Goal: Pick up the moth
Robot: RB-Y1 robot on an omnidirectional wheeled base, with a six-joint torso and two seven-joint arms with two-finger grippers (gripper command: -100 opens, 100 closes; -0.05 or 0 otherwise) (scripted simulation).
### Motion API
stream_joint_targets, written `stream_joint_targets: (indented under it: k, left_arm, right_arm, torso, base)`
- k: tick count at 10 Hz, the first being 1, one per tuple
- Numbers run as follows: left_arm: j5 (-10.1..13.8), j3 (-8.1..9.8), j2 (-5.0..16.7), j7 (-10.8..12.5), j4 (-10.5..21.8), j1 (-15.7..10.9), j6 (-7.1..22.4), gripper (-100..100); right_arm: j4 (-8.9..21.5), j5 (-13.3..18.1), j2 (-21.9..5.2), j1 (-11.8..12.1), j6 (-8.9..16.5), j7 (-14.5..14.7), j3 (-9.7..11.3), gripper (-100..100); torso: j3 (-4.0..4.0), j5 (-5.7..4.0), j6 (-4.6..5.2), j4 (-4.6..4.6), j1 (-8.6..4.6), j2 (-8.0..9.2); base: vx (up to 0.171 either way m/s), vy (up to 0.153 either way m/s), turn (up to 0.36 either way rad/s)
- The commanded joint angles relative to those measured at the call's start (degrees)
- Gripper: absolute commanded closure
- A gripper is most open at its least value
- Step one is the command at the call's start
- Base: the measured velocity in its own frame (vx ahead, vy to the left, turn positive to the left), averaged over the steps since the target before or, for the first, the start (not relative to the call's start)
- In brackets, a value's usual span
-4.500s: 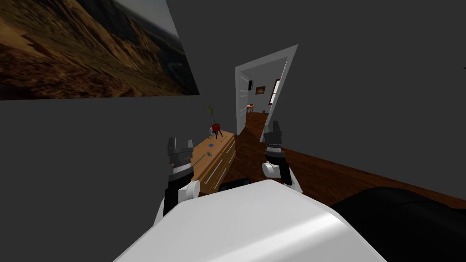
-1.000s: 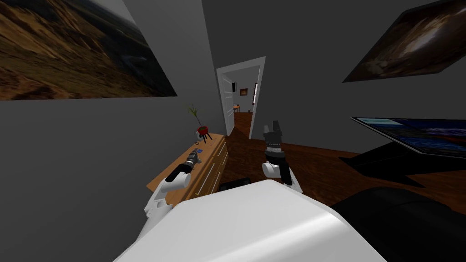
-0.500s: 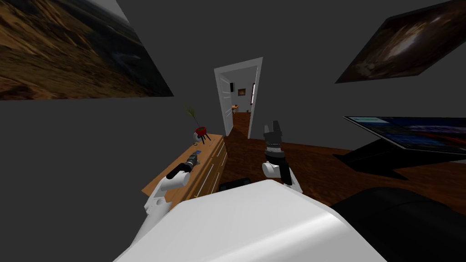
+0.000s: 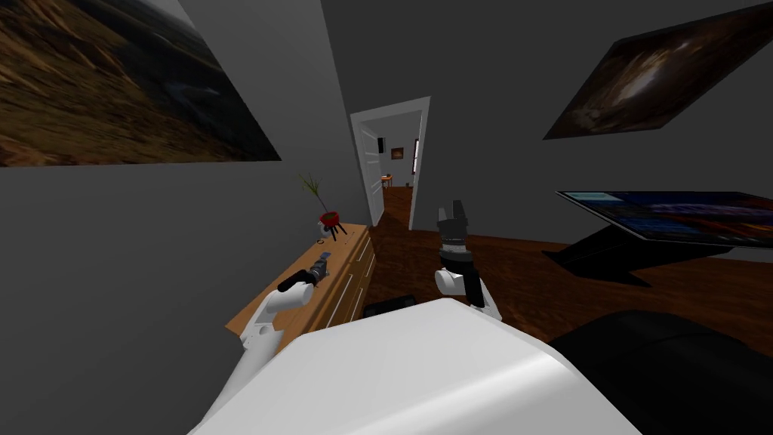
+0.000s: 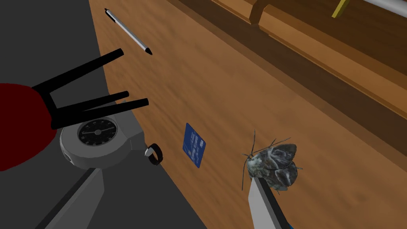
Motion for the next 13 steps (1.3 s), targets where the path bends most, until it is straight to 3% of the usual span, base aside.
stream_joint_targets:
  k: [1, 13]
  left_arm:
    - [1.3, 0.35, 1.1, -1.0, 1.2, -0.9, 2.9, -100]
    - [7.8, 1.42, 6.2, -6.3, 8.9, -5.4, 20.7, -100]
  right_arm:
    - [0.0, 0.0, 0.0, 0.0, 0.0, 0.0, 0.0, 0]
    - [0.0, 0.0, 0.0, 0.0, 0.0, 0.0, 0.0, 0]
  torso:
    - [0.0, 0.0, 0.0, 0.0, 0.0, 0.0]
    - [-0.02, 0.01, 0.01, -0.01, 0.04, -0.04]
  base:
    - [0.004, 0.008, -0.093]
    - [0.007, 0.012, -0.064]
